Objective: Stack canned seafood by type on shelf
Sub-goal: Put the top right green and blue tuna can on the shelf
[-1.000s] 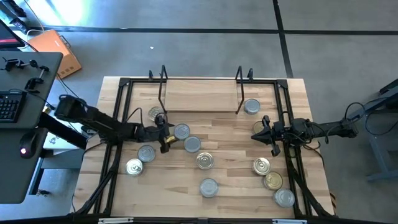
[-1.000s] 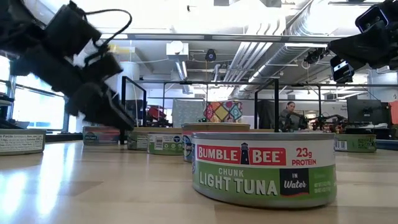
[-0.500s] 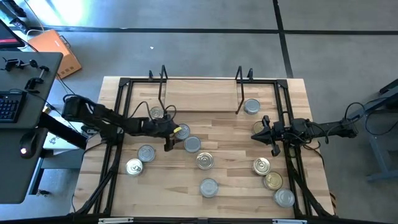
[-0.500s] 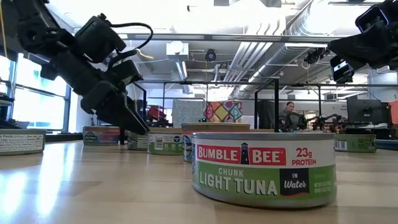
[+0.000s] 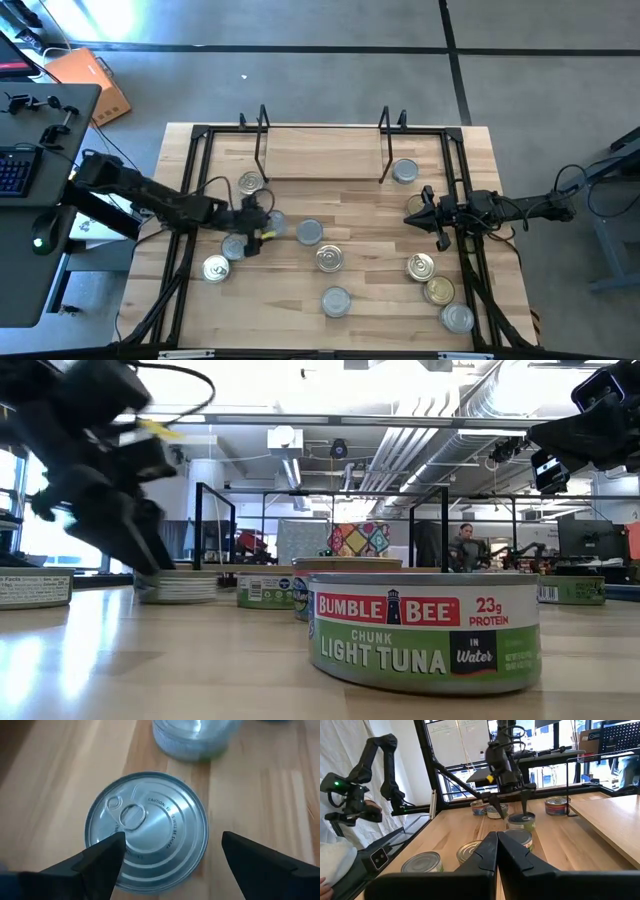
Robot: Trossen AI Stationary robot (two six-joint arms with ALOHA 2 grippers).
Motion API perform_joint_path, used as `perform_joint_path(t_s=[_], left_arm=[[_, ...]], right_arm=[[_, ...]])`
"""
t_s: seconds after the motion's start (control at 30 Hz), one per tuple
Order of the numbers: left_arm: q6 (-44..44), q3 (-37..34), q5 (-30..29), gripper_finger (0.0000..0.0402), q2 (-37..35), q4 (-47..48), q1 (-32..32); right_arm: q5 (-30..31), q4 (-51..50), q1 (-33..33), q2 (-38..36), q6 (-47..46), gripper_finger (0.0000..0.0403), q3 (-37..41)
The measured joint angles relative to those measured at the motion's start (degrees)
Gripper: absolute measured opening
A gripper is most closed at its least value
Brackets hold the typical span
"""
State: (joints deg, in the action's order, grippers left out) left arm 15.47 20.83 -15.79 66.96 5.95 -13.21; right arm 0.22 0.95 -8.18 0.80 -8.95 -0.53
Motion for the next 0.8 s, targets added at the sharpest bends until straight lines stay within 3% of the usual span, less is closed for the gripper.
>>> perform_joint_path(t_s=[0.23,0.67,0.8], left_arm=[[6.1,0.1,-9.9,0.0324,-7.9,11.3,-6.8],[3.7,-2.2,-8.6,0.0324,-8.5,11.1,-7.0],[2.6,0.1,-7.2,0.0324,-8.5,16.8,-6.9]], right_arm=[[0.0,0.0,0.0,0.0,0.0,0.0000,0.0],[0.0,0.0,0.0,0.0,0.0,0.0000,0.0],[0.0,0.0,0.0,0.0,0.0,0.0000,0.0]])
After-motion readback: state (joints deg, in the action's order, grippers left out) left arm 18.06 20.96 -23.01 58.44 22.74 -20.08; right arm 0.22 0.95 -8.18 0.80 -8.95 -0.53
